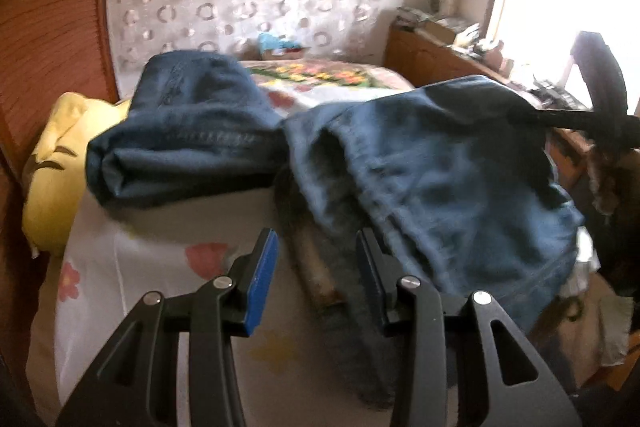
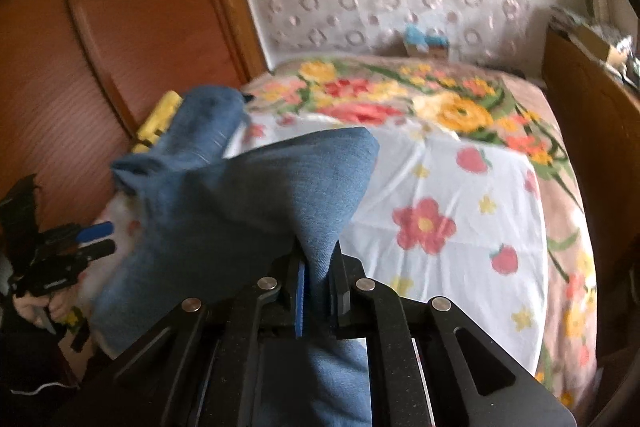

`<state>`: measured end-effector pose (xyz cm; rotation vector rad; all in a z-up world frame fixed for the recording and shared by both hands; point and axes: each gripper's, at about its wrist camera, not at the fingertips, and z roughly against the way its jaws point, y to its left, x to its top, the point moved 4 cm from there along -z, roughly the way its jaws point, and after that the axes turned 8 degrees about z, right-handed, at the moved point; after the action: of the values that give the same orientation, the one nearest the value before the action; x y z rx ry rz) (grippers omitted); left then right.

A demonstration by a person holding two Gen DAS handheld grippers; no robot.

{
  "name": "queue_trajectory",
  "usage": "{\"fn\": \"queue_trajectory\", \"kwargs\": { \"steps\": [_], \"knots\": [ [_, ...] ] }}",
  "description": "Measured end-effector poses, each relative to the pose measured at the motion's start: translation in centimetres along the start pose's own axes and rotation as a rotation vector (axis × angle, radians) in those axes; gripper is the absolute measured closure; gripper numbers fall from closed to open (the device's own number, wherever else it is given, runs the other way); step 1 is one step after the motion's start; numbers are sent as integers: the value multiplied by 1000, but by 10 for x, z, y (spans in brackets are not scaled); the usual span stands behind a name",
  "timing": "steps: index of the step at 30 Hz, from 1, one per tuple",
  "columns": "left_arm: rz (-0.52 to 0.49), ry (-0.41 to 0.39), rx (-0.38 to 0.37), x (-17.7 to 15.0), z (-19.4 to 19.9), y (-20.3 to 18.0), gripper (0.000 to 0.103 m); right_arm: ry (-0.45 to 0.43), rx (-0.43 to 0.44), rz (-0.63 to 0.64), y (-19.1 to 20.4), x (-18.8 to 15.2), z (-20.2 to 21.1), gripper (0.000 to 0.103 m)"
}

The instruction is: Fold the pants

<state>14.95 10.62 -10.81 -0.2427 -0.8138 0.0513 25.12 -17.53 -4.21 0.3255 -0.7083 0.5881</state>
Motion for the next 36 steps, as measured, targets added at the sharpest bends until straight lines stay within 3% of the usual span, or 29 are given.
{"fn": "queue_trajectory", "kwargs": {
  "steps": [9, 11, 13, 15, 21, 26, 30, 36],
  "knots": [
    [30, -77, -48, 16, 17, 0, 63, 81, -13, -14, -5, -31, -26, 94],
    [37, -73, -62, 19, 18, -5, 63, 88, -21, -19, -8, -35, -29, 85],
    [28, -63, -67, 22, 15, -11, 63, 102, -36, -24, -13, -39, -33, 52],
    [14, -38, -58, 23, 7, -18, 63, 120, -55, -21, -16, -45, -35, 44],
    [9, 98, -59, 6, -21, -26, 63, 166, -20, -6, -13, -66, -42, 44],
    [14, 175, -47, -11, -32, -22, 63, 165, 1, 1, -5, -74, -44, 69],
    [28, 174, -53, -16, -27, -16, 62, 160, 29, -6, 2, -78, -42, 81],
    [16, 175, -35, -27, -11, -4, 62, 166, 101, -13, 19, -84, -37, 89]
  ]
}}
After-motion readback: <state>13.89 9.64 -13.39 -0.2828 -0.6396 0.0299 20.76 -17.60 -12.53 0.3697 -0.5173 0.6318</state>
